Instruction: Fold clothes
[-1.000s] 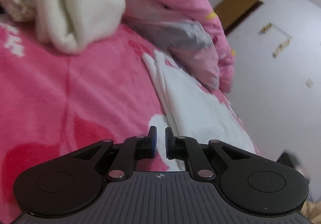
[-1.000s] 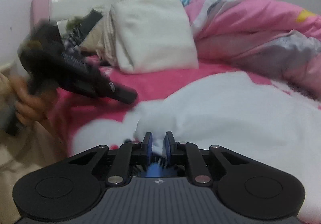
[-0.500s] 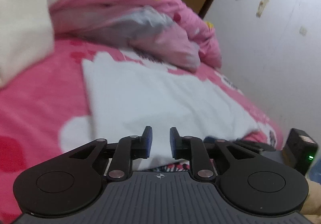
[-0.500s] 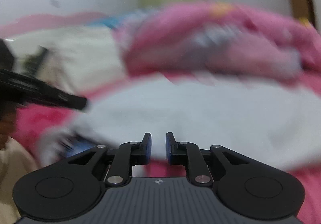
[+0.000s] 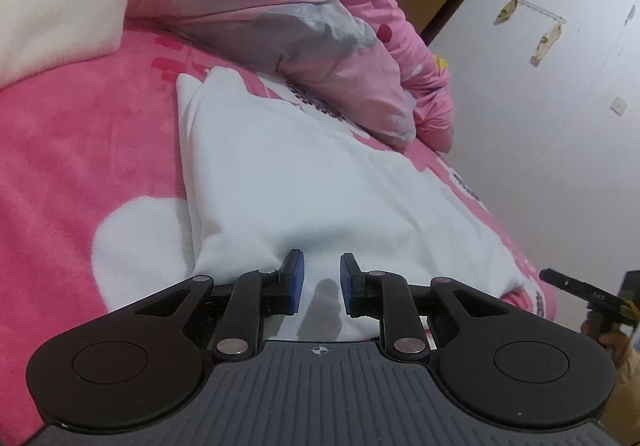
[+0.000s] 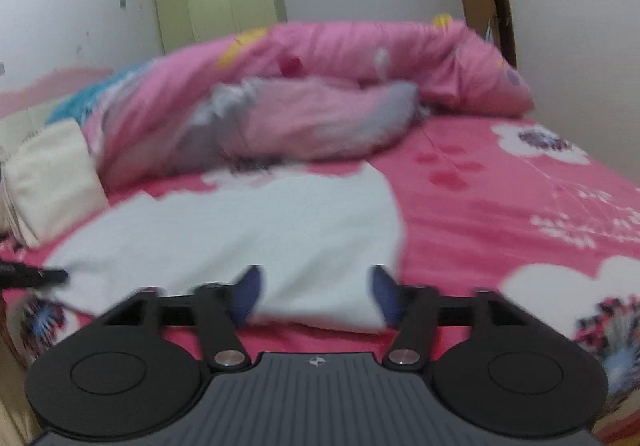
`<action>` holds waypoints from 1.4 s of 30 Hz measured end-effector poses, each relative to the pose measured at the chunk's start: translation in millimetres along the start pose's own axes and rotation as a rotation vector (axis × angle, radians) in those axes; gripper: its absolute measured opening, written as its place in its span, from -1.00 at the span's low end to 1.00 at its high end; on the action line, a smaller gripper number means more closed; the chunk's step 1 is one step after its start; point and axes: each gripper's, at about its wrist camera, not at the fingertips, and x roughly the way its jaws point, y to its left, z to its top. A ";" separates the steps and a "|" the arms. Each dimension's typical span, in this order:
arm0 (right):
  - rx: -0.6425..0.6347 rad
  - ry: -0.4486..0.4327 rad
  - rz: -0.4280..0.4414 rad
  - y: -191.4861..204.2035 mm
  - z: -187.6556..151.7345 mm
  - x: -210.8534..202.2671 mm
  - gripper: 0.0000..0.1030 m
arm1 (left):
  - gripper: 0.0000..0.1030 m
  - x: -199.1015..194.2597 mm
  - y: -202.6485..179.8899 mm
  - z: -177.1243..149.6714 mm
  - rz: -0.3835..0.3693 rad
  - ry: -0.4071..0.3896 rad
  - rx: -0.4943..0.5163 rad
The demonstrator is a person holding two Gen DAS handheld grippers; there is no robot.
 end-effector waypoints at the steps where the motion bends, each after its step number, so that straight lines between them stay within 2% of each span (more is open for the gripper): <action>1: 0.008 0.029 0.005 -12.2 1.4 4.1 0.39 | -0.62 -0.5 0.1 -0.4 -0.002 -0.002 0.002; 5: 0.008 0.102 0.059 -33.9 -0.8 19.6 0.32 | -0.62 -0.4 -1.0 -1.0 0.001 -0.006 0.018; 8: -0.064 0.147 0.093 -34.4 -4.6 24.7 0.10 | -0.62 -0.1 -0.2 -0.9 -0.001 -0.007 0.018; 11: -0.118 0.177 0.130 -33.5 -7.3 27.4 -0.14 | -0.62 0.3 -0.2 -1.1 0.000 -0.008 0.020; 13: -0.151 0.187 0.152 -30.4 -7.0 29.9 -0.52 | -0.62 0.5 -0.2 -1.3 0.000 -0.009 0.022; 16: -0.203 0.195 0.167 -23.0 -4.5 29.7 -0.80 | -0.62 0.9 -0.2 -1.5 0.001 -0.010 0.024; 24: -0.373 0.084 0.152 -15.4 18.4 4.3 -0.88 | -0.62 1.3 0.1 -1.7 0.000 -0.011 0.028; 29: -0.609 0.106 0.097 -2.0 15.3 12.7 -0.90 | -0.62 1.1 0.2 -1.9 -0.001 -0.011 0.034; 33: -0.890 0.098 0.007 17.4 -9.0 20.6 -0.90 | -0.62 0.7 -0.3 -1.8 0.000 -0.010 0.038; 35: -0.945 0.087 -0.010 17.7 -15.0 21.6 -0.91 | -0.62 0.7 -0.3 -1.5 -0.001 -0.009 0.039; 37: -0.928 0.100 -0.054 5.4 -18.9 25.5 -1.00 | -0.62 0.9 -0.2 -1.3 -0.001 -0.008 0.039; 39: -0.905 0.113 -0.099 -7.5 -22.3 29.0 -1.00 | -0.62 0.6 0.3 -1.2 -0.001 -0.008 0.038; 42: -0.772 0.126 -0.185 -35.5 -21.0 29.0 -1.00 | -0.62 0.6 -0.1 -1.0 0.000 -0.008 0.037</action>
